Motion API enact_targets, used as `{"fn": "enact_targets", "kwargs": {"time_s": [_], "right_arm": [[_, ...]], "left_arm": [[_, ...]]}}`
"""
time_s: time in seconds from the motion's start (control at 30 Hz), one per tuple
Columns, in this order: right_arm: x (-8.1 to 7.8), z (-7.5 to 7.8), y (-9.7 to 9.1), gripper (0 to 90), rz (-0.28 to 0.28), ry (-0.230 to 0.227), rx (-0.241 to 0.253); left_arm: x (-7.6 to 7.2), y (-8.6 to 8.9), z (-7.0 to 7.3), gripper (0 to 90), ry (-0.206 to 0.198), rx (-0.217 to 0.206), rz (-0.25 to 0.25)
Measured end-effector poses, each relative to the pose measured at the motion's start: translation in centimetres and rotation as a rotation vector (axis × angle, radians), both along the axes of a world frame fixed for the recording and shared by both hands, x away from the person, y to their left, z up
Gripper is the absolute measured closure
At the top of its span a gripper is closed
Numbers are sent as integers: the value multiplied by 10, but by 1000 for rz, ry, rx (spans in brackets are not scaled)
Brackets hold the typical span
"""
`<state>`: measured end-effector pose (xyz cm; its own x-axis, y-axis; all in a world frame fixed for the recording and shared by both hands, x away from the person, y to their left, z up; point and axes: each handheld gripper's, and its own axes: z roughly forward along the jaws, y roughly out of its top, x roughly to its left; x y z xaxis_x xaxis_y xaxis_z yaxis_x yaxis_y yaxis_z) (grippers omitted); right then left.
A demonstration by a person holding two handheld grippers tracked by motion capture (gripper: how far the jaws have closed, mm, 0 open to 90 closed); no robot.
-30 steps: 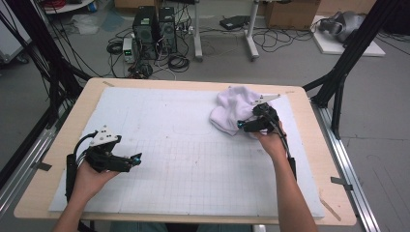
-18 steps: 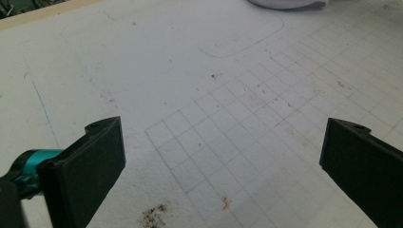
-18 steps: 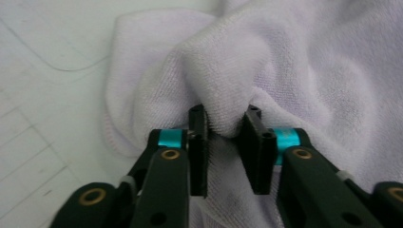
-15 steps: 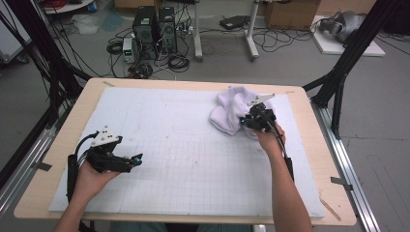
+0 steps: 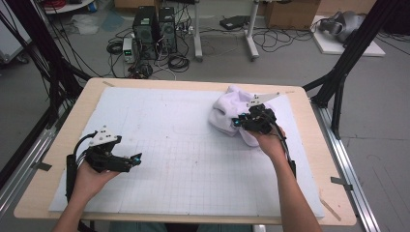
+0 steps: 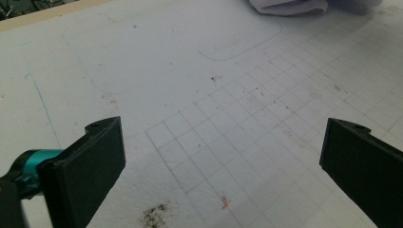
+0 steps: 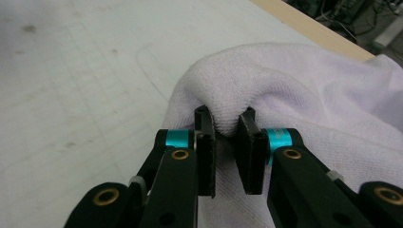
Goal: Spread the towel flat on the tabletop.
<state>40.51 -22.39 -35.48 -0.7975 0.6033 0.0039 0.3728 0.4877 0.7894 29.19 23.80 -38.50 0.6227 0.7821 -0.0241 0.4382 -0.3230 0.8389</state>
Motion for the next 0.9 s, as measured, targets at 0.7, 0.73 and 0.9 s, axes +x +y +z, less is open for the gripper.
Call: {"fn": "enact_targets", "kwargs": {"time_s": [0.7, 0.73, 0.9], "right_arm": [[-79, 35, 65, 801, 316, -2, 127], [-79, 35, 65, 801, 316, -2, 127], [-100, 39, 85, 800, 411, 24, 155]], "left_arm": [[-5, 6, 8, 18, -16, -15, 0], [-5, 6, 9, 18, -17, -16, -1], [-6, 8, 12, 20, -22, -20, -4]]}}
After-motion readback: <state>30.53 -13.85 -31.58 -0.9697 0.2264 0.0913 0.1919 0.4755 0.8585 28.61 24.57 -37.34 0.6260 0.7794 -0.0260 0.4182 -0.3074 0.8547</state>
